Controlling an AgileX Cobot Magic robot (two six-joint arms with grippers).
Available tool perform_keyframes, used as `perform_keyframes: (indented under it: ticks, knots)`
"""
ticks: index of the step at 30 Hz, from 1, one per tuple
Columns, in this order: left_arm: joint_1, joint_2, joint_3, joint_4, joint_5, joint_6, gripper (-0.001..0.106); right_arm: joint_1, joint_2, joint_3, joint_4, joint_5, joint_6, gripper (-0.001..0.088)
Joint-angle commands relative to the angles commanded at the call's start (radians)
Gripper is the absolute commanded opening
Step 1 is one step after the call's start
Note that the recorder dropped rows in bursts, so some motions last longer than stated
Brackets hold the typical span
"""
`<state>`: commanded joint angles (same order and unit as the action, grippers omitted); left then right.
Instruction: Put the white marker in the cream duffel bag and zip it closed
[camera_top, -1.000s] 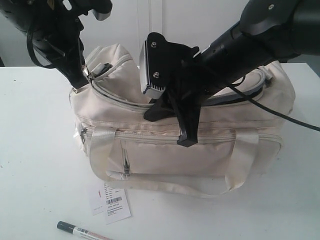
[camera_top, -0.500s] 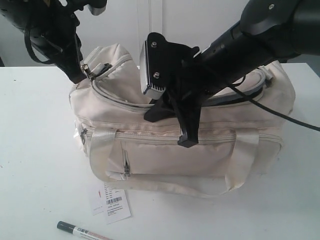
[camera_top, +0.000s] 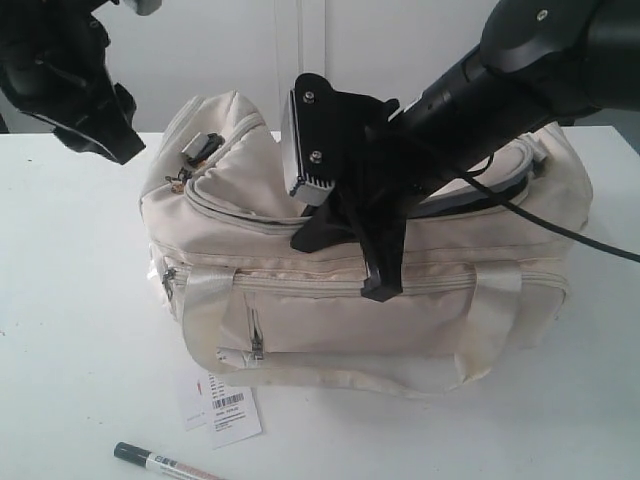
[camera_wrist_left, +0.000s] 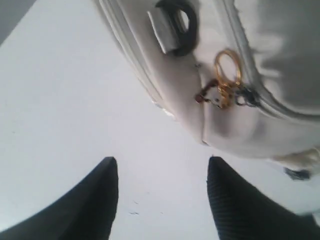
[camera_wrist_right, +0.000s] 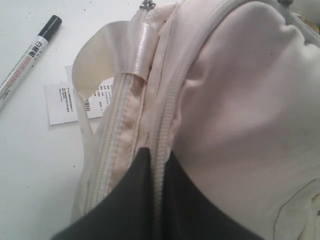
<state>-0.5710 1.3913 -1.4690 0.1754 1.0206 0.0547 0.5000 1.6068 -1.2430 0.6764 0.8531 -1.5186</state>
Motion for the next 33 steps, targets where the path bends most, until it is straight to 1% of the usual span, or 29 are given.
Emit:
perform_keyframes:
  ticks: [1,3,5,6,7,8,9,10,11,12,13,14,16,18,20,21,23,24,26,27,29,30,31,32,33]
  knots:
    - [0.000,-0.019,0.032,-0.062,-0.016,0.017,0.058,0.000,0.000,0.000,0.000,-0.010,0.035,0.0000]
    - [0.000,-0.054,0.092,-0.143,-0.040,0.072,0.058,0.000,0.000,0.000,0.000,-0.019,0.072,0.0001]
    - [0.000,-0.081,0.152,-0.175,-0.069,0.080,0.058,0.000,0.000,0.000,0.000,-0.024,0.090,0.0024]
    - [0.001,-0.114,0.212,-0.175,-0.119,0.073,0.058,0.000,0.000,0.000,0.000,-0.019,0.090,0.0102]
    - [0.005,-0.126,0.237,-0.175,-0.152,0.064,0.058,0.000,0.000,0.000,0.002,-0.017,0.090,0.0157]
    - [0.035,-0.148,0.303,-0.175,-0.249,0.002,0.058,0.000,-0.004,0.000,0.002,-0.013,0.104,0.0270]
    - [0.056,-0.157,0.324,-0.175,-0.279,-0.026,0.058,0.000,-0.008,0.000,0.002,-0.013,0.123,0.0332]
    - [0.105,-0.164,0.362,-0.228,-0.330,-0.062,0.058,0.000,-0.018,0.000,0.000,-0.015,0.159,0.0429]
    - [0.130,-0.165,0.375,-0.266,-0.350,-0.062,0.058,0.000,-0.029,0.000,0.000,-0.025,0.179,0.0473]
    - [0.174,-0.170,0.392,-0.350,-0.385,-0.062,0.058,0.000,-0.048,0.000,0.000,-0.047,0.207,0.0505]
    - [0.195,-0.170,0.401,-0.409,-0.400,-0.055,0.058,0.000,-0.058,0.000,0.000,-0.053,0.229,0.0507]
    - [0.230,-0.170,0.419,-0.523,-0.428,-0.055,0.058,0.000,-0.073,0.000,0.000,-0.058,0.258,0.0507]
    - [0.269,-0.170,0.462,-0.680,-0.466,-0.055,0.058,0.000,-0.089,0.000,-0.001,-0.058,0.331,0.0507]
    - [0.293,-0.170,0.518,-0.828,-0.497,-0.055,0.058,0.000,-0.099,0.000,-0.006,-0.047,0.427,0.0507]
    - [0.295,-0.170,0.587,-0.953,-0.546,-0.055,0.058,0.000,-0.110,0.000,-0.009,-0.047,0.549,0.0507]
    - [0.295,-0.170,0.623,-0.992,-0.580,-0.055,0.058,0.000,-0.116,0.000,-0.009,-0.047,0.585,0.0507]
    - [0.295,-0.170,0.658,-1.051,-0.627,-0.055,0.058,0.000,-0.124,-0.002,-0.012,-0.047,0.608,0.0507]
    - [0.295,-0.170,0.673,-1.066,-0.658,-0.037,0.058,0.000,-0.127,-0.002,-0.024,-0.044,0.610,0.0507]
    - [0.295,-0.162,0.676,-1.066,-0.657,0.000,0.058,0.000,-0.127,-0.002,-0.042,-0.040,0.610,0.0507]
    - [0.295,-0.158,0.676,-1.066,-0.657,0.015,0.058,0.000,-0.127,-0.004,-0.066,-0.040,0.610,0.0507]
    - [0.295,-0.142,0.676,-1.107,-0.683,0.041,0.058,0.000,-0.117,-0.024,-0.184,-0.035,0.648,0.0507]
    - [0.295,-0.133,0.676,-1.139,-0.697,0.095,0.058,0.000,-0.105,-0.044,-0.256,-0.017,0.678,0.0507]
    - [0.295,-0.124,0.676,-1.151,-0.699,0.136,0.058,0.000,-0.097,-0.054,-0.289,0.002,0.669,0.0507]
    - [0.295,-0.118,0.676,-1.160,-0.704,0.212,0.056,0.000,-0.087,-0.060,-0.320,0.010,0.630,0.0507]
    - [0.295,-0.116,0.676,-1.162,-0.714,0.275,0.052,0.000,-0.078,-0.060,-0.337,0.005,0.568,0.0507]
